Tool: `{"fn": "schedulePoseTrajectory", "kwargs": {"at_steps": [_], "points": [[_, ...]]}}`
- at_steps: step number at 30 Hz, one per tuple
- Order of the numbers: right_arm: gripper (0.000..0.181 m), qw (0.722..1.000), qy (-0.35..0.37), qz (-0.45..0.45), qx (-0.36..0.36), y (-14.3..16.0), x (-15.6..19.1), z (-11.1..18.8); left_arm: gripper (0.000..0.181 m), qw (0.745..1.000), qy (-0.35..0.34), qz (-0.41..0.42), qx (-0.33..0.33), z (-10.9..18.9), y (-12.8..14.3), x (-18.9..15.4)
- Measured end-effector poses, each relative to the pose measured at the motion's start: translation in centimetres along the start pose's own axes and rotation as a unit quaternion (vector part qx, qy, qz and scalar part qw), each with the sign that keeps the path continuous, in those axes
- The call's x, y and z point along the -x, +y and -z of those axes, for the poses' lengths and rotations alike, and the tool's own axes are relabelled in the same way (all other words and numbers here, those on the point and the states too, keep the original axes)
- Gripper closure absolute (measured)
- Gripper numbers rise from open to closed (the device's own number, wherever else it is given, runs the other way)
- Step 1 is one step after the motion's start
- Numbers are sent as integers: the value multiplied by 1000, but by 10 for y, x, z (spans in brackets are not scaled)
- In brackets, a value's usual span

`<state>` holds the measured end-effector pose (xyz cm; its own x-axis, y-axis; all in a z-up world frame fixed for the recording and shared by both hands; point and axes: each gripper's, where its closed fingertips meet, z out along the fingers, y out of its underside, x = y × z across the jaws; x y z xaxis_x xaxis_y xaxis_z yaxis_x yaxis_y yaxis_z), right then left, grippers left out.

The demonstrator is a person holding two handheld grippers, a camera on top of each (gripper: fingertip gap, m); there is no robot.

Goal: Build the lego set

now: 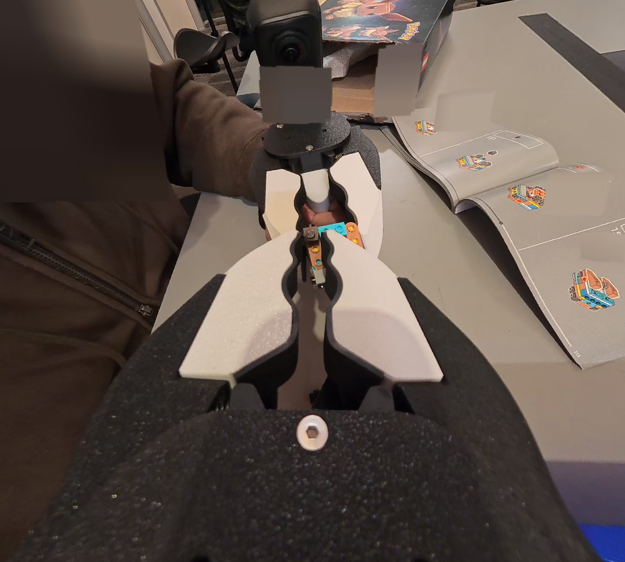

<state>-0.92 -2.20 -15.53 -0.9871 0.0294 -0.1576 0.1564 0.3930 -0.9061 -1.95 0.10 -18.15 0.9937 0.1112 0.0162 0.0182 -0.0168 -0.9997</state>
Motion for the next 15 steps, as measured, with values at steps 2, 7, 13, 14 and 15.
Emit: {"fn": "schedulePoseTrajectory", "kwargs": {"at_steps": [2,7,13,14,15], "points": [[171,1000,-1,1,-3,-1,0,0,142,1000,0,1,0,0,0,0],[171,1000,-3,4,-7,-2,1,0,142,1000,2,1,0,0,0,-1],[173,1000,-4,6,-5,-1,2,-2,142,1000,4,0,8,-1,2,-2],[173,1000,-5,6,-3,-1,2,-2,142,1000,5,0,10,-1,2,-3],[173,1000,-6,6,-2,-1,2,-2,142,1000,6,0,10,-1,2,-3]]}}
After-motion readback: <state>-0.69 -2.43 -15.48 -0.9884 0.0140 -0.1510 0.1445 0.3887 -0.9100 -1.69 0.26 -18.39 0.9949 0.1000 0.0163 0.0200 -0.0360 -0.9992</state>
